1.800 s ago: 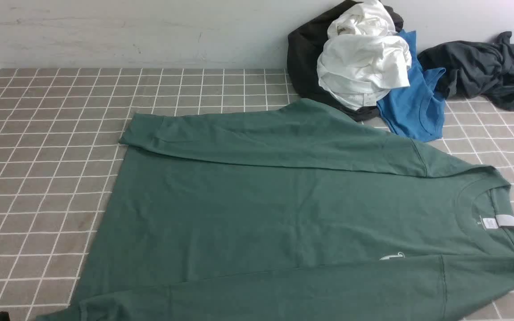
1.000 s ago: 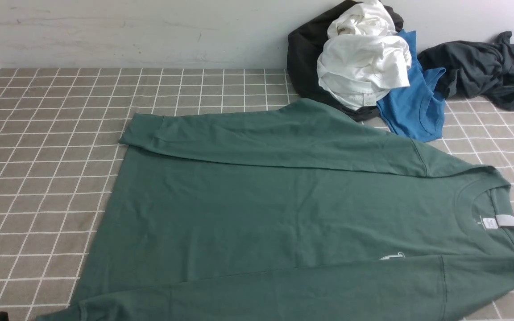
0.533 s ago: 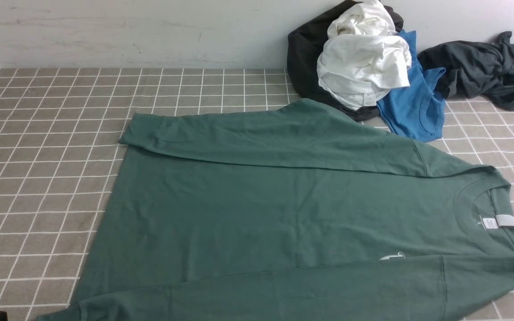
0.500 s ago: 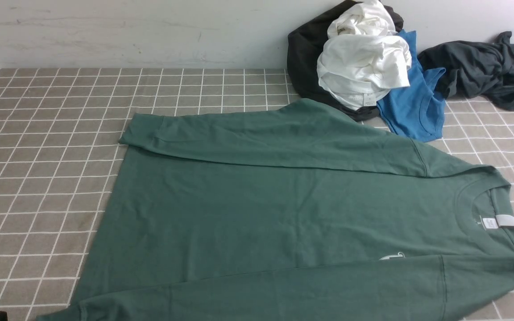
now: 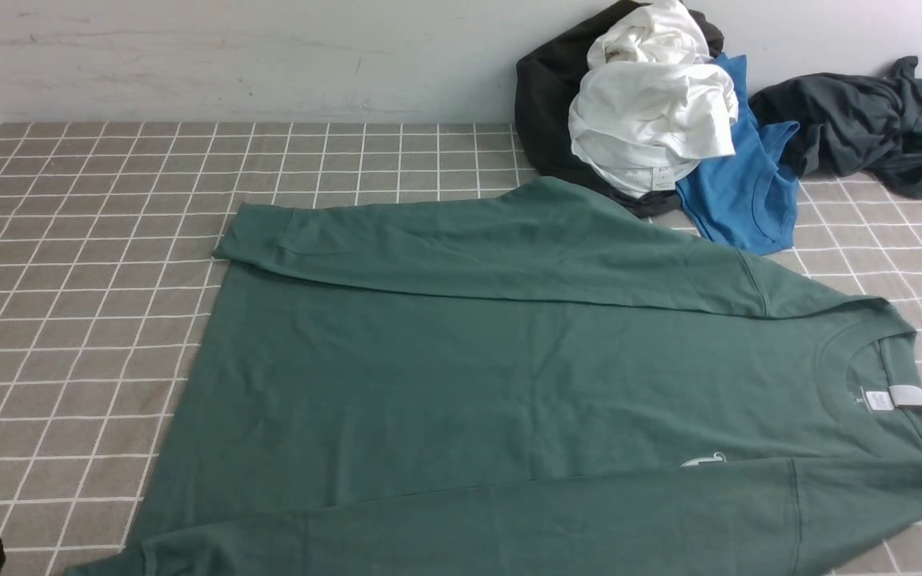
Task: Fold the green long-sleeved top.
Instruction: Use the left arm to clamp the cuff closest to it
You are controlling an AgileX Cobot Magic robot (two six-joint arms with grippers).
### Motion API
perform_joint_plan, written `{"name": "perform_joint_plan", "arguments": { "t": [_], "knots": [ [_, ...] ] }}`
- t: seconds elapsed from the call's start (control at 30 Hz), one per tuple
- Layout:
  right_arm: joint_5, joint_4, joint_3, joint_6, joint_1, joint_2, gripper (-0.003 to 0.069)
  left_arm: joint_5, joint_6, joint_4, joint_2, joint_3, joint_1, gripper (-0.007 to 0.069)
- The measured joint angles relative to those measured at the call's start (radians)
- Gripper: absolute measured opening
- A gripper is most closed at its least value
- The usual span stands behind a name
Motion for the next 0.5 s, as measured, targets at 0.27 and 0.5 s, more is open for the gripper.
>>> {"name": "perform_joint_plan", "arguments": {
  "t": [0.27,0.5],
  "knots": [
    [-0.492,-0.003,0.000,0.010,0.000,0.000,-0.0013,-0.478,0.000,0.000,0.000,0.000,0.000,0.0005],
    [-0.650,-0.007,0.000,0.122,0.000,0.000,-0.0013,-0.729,-0.078,0.000,0.000,-0.001,0.000,0.0005]
  ]
}}
